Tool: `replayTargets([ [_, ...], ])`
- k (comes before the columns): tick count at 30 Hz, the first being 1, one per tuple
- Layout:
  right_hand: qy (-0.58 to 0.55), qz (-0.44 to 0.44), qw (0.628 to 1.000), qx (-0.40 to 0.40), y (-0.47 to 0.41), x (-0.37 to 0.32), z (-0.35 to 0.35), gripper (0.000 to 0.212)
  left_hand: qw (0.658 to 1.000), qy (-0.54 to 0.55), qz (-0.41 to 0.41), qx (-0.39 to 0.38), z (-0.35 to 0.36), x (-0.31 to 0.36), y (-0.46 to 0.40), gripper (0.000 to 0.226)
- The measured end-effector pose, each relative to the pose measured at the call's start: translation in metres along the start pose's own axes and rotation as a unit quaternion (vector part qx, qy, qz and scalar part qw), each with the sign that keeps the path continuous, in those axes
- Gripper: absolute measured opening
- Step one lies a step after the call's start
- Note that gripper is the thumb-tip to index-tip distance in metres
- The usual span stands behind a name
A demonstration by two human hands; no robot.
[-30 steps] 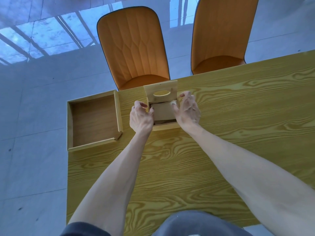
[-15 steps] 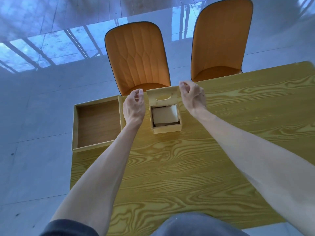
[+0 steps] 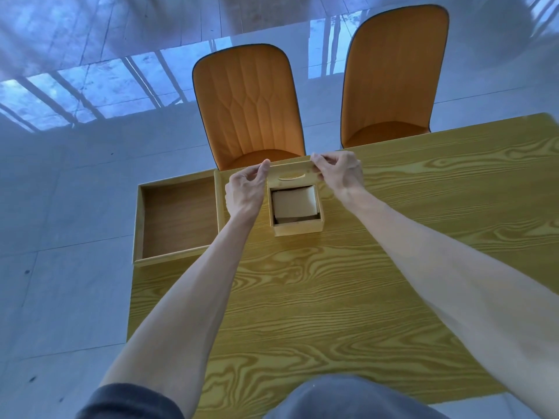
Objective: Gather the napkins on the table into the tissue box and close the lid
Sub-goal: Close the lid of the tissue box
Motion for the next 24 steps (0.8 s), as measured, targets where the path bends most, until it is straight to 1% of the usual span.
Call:
replayTargets([
  [5,-0.022,0.006,1.0,-0.016,0.018,0.01,0.0,0.033,0.999,0.037,-0.035,-0.002,-0.007,-0.011,0.01,0.037],
  [9,-0.041,0.025,0.999,-0.017,0.034,0.02,-0.001,0.031,0.998,0.053,-0.042,-0.015,-0.011,-0.023,0.024,0.03],
  [13,-0.022,0.025,0.999,-0.028,0.052,0.037,0.005,0.04,0.997,0.057,-0.049,-0.021,-0.011,-0.041,0.042,0.029],
  [16,-0.002,0.036,0.998,-0.05,0.06,0.051,0.016,0.045,0.997,0.042,-0.065,-0.025,-0.008,-0.058,0.054,0.025],
  [19,0.009,0.051,0.997,-0.064,0.065,0.061,0.024,0.045,0.998,0.011,-0.065,-0.006,-0.005,-0.068,0.062,0.022],
  [22,0.007,0.058,0.996,-0.068,0.065,0.063,0.03,0.042,0.998,-0.04,-0.036,0.014,0.0,-0.066,0.066,0.021],
  [24,0.004,0.065,0.996,-0.065,0.063,0.063,0.033,0.039,0.998,-0.055,-0.03,0.025,0.003,-0.065,0.065,0.022],
])
Point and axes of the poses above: each hand's wrist, its own y-axis away from the middle knuckle, its own z-axis out of the palm, x = y × z, the point moved 3 cm from there along -y, towards the middle knuckle, and after that the axes turned 15 degrees about y, right-handed, at the moved point
